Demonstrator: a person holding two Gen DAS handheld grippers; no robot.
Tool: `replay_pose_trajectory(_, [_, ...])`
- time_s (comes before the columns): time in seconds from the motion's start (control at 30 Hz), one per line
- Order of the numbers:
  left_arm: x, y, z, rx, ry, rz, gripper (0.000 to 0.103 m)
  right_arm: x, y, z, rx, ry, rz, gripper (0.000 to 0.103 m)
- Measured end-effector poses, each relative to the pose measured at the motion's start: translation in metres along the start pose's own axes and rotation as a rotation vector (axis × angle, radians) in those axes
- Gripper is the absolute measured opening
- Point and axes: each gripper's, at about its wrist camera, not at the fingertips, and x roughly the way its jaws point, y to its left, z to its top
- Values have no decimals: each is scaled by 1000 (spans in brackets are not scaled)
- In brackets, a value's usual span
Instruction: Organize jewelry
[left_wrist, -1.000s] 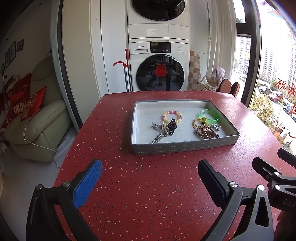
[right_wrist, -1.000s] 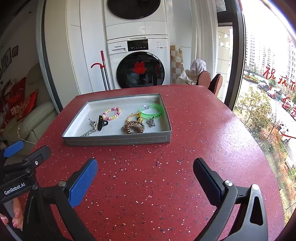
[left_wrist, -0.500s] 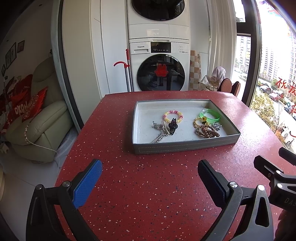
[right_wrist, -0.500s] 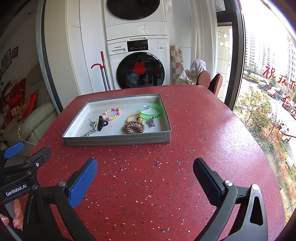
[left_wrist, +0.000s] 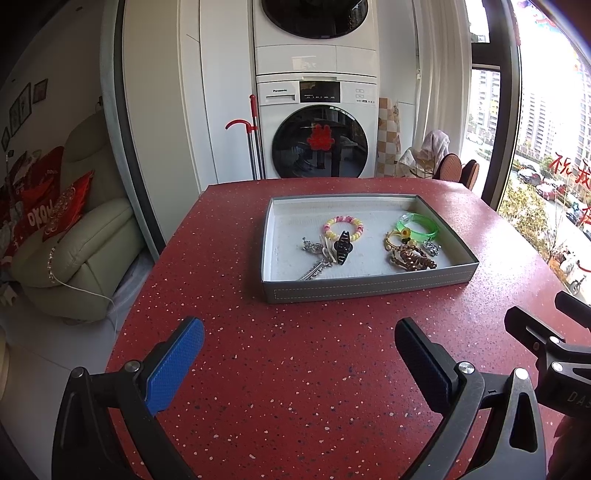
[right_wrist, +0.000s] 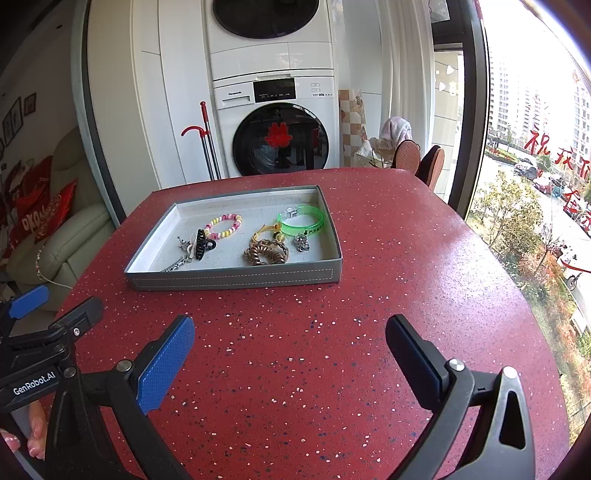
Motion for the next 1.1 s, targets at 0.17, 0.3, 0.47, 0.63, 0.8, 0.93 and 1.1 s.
replay_pose_trajectory(0.17, [0,-1,0,0,3,-1,103,0,0,0,0,1,-1,103])
replay_pose_trajectory(0.3, [1,-2,-1,1,4,-3,103,0,0,0,0,1,0,103])
replay_pose_trajectory(0.47, [2,-2,-1,1,6,-5,103,0,0,-1,0,3,1,103])
replay_pose_trajectory(0.63, [1,-2,-2,-3,10,-6,103,0,-1,-3,0,5,0,103])
replay_pose_trajectory(0.8, [1,-3,-2,-1,12,-6,103,0,0,-3,0,5,-1,103])
replay_pose_trajectory(0.93, [1,-3,-2,-1,13,-8,103,1,-1,-6,2,6,0,103])
replay_pose_trajectory(1.1, [1,-3,-3,-3,14,-9,103,0,-1,-6,2,6,-1,103])
